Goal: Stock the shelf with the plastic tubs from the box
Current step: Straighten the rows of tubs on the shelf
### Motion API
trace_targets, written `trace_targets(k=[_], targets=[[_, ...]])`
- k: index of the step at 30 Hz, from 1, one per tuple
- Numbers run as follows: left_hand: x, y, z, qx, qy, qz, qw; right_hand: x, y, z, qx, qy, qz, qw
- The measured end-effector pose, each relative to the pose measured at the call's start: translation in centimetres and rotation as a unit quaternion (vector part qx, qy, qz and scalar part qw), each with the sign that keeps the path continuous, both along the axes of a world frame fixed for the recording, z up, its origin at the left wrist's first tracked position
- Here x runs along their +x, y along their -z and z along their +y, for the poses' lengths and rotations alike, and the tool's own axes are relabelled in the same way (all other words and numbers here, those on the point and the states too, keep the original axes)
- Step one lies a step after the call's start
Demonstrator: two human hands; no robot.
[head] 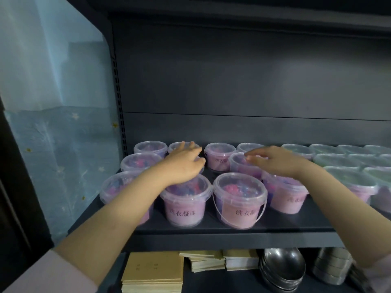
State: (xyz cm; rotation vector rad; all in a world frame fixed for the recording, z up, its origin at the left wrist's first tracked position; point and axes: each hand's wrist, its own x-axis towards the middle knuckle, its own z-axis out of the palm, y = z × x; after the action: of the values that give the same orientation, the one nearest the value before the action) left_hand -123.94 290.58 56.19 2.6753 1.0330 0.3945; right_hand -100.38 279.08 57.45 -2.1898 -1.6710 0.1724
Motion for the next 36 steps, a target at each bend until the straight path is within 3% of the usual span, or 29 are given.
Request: trace_targets(k=[5,21,29,33,36], targets=[[0.7,2.6,0.4,0.007,-0.039,0.111,0.993,0.4,0.7,1.6,-0.087,0.016,-0.077,0.993],[0.6,2.8,0.4,0.004,-0.029,0.115,0.993,-1.5,1.3,4.5,-0.08,-0.143,-0.022,0.986],[0.5,2.8,0.3,-0.001,-0.026,0.118,0.993,-0.6,-0.4,7.3,-0.126,-0.111,-0.022,0.986],[0.4,2.8,0.3,-0.005,-0.027,0.12,0.992,0.1,-0.3,10.6,-0.1,-0.075,-0.096,0.987],[0.4,2.8,0.3,-0.015,-0.029,0.12,0.992,0.8,0.6,12.6,-0.134,-0.072,-0.077,0.985]])
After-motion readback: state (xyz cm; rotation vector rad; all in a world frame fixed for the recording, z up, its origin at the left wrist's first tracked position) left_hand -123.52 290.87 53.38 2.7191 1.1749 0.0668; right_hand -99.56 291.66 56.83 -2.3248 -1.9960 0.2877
